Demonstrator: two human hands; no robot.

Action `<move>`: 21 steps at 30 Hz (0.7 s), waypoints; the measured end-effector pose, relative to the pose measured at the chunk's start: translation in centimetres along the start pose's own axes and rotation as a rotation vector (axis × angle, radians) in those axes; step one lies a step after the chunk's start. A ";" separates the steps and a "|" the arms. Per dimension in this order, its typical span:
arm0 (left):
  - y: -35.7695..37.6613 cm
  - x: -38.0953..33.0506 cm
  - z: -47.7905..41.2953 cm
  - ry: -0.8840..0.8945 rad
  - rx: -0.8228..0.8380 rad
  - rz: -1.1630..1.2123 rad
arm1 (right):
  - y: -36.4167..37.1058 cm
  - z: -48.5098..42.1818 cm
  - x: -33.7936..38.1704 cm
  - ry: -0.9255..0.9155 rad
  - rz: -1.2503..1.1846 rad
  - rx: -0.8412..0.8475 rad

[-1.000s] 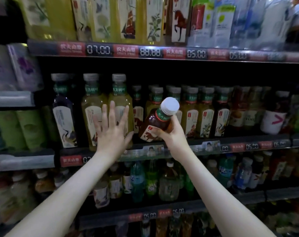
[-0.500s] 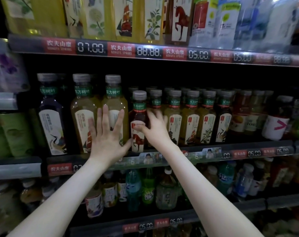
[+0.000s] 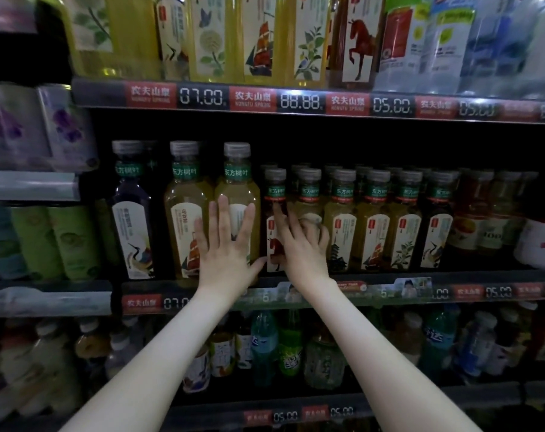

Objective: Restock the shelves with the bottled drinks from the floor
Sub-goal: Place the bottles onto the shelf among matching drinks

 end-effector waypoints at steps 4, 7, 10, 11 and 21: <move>-0.4 -0.3 0.8 -0.012 0.021 0.023 | -0.3 0.5 0.7 0.001 0.045 -0.045; -0.8 -1.0 1.9 -0.044 0.054 0.051 | -1.3 1.8 1.2 0.007 0.006 -0.054; -1.4 -3.0 3.1 -0.029 0.043 0.128 | -2.8 4.7 0.6 0.044 -0.154 -0.031; -1.5 -4.1 3.5 -0.021 0.045 0.164 | -3.6 5.9 0.0 0.070 -0.198 -0.032; -4.2 -21.8 4.9 0.170 0.118 0.469 | -12.8 15.5 -14.5 0.279 -0.248 -0.075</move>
Point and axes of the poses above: each hand's wrist, its own z-axis away from the middle knuckle, its own y-axis out of the palm, x = y × z, the point moved 7 cm from there along -z, towards the middle knuckle, and after that the axes turned 1 degree about y, right-handed, at the moved point
